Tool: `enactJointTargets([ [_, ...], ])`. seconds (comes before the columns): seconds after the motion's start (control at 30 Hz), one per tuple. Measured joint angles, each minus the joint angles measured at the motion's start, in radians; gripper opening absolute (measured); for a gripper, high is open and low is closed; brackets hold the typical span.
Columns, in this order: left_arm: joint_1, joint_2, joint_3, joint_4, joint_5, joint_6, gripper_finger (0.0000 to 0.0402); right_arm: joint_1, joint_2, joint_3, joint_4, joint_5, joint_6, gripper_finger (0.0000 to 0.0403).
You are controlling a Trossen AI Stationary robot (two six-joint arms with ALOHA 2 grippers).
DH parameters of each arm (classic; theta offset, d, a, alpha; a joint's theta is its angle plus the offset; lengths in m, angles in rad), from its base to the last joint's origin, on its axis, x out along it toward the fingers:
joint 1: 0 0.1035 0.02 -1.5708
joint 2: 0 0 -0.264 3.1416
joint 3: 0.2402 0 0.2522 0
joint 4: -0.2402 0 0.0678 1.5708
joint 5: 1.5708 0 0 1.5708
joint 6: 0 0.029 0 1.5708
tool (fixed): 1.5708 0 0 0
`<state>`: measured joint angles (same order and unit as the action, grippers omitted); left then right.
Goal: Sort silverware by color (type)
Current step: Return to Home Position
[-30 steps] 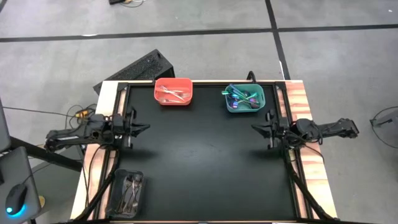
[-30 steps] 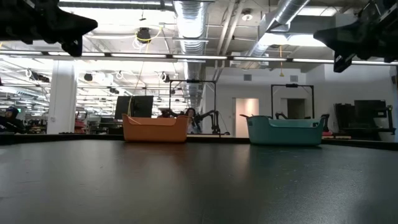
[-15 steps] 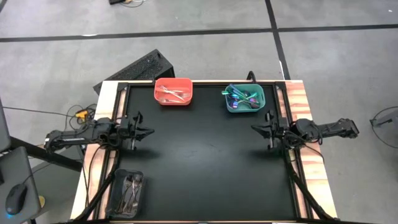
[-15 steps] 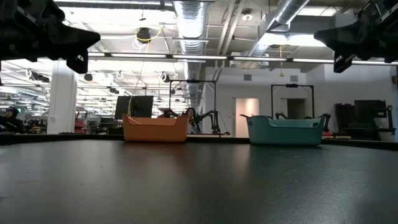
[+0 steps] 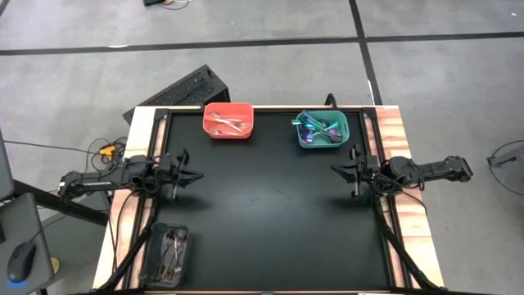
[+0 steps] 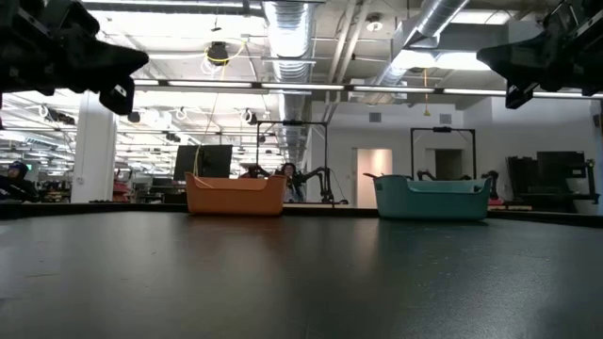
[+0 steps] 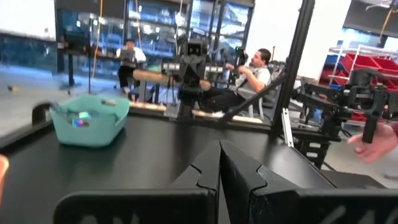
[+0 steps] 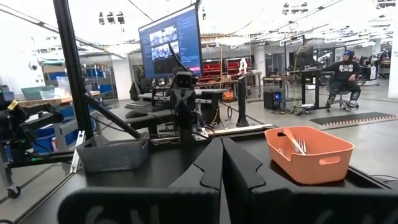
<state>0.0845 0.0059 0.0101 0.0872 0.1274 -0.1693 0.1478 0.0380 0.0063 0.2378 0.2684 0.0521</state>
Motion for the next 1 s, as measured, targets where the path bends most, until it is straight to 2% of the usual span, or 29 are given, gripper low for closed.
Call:
enactJointTargets([
  [0.27, -0.021, 0.0, 0.0, -0.025, 0.082, -0.089, 0.0, 0.0, 0.0, 0.0, 0.0, 0.0, 0.0, 0.0033],
  [0.57, -0.053, 0.0, -0.001, -0.025, 0.067, -0.149, 0.0, 0.0, 0.0, 0.0, 0.0, -0.001, 0.0, 0.0033],
  [1.0, -0.053, 0.0, -0.002, -0.026, 0.062, -0.149, 0.0, 0.0, 0.0, -0.001, 0.0, -0.005, 0.0, 0.0033],
])
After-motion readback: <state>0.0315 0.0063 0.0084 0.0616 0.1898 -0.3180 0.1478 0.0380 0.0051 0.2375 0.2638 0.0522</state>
